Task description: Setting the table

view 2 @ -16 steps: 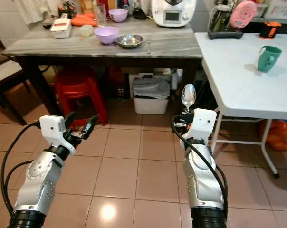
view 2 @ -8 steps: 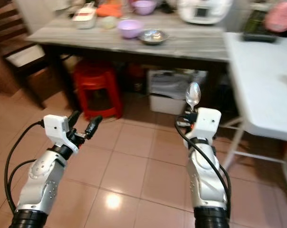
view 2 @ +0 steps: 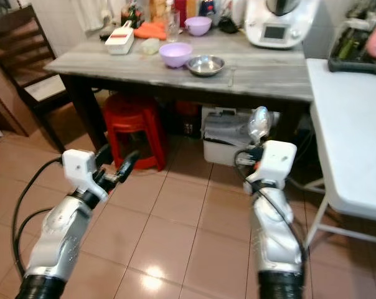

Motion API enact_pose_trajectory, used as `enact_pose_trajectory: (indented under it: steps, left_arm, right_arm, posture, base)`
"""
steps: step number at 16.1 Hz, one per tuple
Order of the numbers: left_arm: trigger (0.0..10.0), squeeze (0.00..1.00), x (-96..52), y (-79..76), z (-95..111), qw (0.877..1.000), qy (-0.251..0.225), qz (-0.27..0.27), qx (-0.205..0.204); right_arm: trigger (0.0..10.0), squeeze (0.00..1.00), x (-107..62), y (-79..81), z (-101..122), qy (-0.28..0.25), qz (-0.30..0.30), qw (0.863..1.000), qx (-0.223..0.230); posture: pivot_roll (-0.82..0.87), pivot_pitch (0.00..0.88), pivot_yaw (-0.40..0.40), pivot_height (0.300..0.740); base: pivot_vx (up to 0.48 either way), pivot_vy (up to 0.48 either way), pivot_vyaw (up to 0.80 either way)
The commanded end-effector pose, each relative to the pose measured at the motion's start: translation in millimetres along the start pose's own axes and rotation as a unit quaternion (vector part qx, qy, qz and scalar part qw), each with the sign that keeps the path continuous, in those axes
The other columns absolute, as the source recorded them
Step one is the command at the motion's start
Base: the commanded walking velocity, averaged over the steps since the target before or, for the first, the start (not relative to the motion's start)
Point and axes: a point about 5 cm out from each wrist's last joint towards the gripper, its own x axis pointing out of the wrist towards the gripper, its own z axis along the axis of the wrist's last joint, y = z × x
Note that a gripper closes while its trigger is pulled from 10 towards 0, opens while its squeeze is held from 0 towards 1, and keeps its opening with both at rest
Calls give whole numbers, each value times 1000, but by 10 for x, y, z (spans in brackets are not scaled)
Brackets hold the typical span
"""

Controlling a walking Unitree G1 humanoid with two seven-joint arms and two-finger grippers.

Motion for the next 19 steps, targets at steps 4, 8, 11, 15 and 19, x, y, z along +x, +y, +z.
enact_pose_trajectory:
  steps: [4, 8, 11, 15, 19]
  left_arm:
    - [10000, 0, 2, 11, 36, 1000, -7, 3, 8]
    - [10000, 0, -50, 50, 22, 1000, -4, 10, 12]
    - [10000, 0, -50, 45, 14, 1000, -2, 11, 12]
    - [10000, 0, -28, 2, 6, 1000, -4, 6, 10]
    - [10000, 0, -36, -29, -11, 1000, -4, 4, 6]
  right_arm:
    - [10000, 0, -28, -3, 34, -9, -2, 1000, 3]
    - [10000, 0, -230, 11, -14, -4, 6, 1000, -6]
    - [10000, 0, -419, -15, -53, 3, 22, 999, -31]
    - [10000, 0, -435, -65, -34, 5, 13, 999, -33]
    - [10000, 0, -427, -55, -21, 6, 16, 999, -33]
  posture:
    - [-37, 55, 35, 740]
    - [-33, 52, 33, 740]
    - [-42, 45, 37, 740]
    - [-49, 37, 39, 740]
    - [-47, 40, 36, 740]
  base:
    - [349, 0, 0]
    - [345, 0, 0]
    - [340, 0, -175]
    - [344, 0, -522]
    - [352, 0, -248]
